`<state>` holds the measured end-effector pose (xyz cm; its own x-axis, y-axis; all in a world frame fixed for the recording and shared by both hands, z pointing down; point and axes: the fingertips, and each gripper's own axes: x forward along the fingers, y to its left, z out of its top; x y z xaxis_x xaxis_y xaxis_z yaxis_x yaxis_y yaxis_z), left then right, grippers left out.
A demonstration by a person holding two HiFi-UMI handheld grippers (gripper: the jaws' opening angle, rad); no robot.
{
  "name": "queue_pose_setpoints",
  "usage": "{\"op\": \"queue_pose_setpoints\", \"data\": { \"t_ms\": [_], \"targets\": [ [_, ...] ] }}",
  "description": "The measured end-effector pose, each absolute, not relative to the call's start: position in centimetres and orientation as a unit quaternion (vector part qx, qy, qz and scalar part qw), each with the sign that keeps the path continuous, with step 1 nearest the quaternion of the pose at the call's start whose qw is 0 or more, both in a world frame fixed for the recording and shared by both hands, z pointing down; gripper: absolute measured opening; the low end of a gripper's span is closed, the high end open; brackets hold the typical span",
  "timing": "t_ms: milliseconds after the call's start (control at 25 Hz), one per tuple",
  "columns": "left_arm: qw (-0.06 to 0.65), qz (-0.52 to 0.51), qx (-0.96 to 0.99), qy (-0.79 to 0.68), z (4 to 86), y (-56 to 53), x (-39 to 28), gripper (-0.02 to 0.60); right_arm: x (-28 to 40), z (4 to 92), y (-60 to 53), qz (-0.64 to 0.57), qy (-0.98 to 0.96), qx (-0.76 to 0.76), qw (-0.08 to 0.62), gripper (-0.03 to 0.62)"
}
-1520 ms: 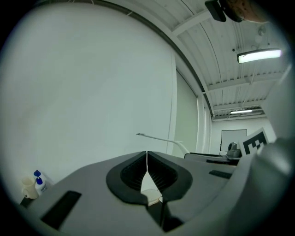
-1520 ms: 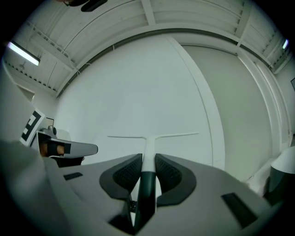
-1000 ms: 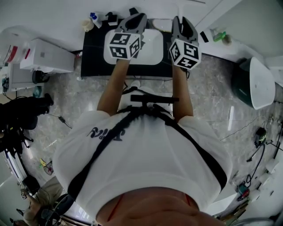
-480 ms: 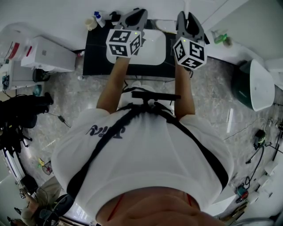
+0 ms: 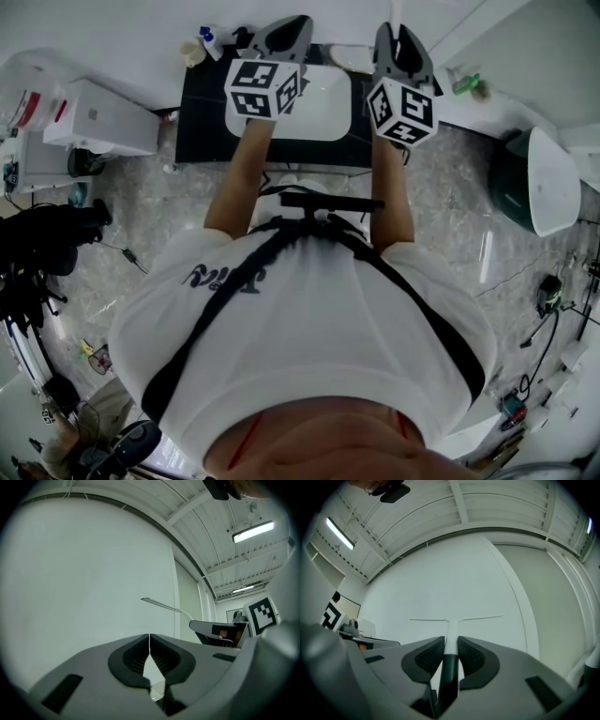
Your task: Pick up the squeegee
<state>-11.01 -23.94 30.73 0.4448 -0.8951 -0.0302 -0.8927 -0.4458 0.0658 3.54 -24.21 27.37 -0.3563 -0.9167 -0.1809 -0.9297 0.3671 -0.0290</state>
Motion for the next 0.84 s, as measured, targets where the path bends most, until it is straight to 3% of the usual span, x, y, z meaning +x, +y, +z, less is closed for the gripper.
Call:
{"op": "queue_pose_setpoints", "data": {
  "t_ms": [840],
  "targets": [
    [0.017,-0.028,0.85,-0.526,30.7,-25.8,-9.6,0.009,5.1,26.8,-25.8,0.042,0.821,-0.562,0.091,0.101]
  ]
}}
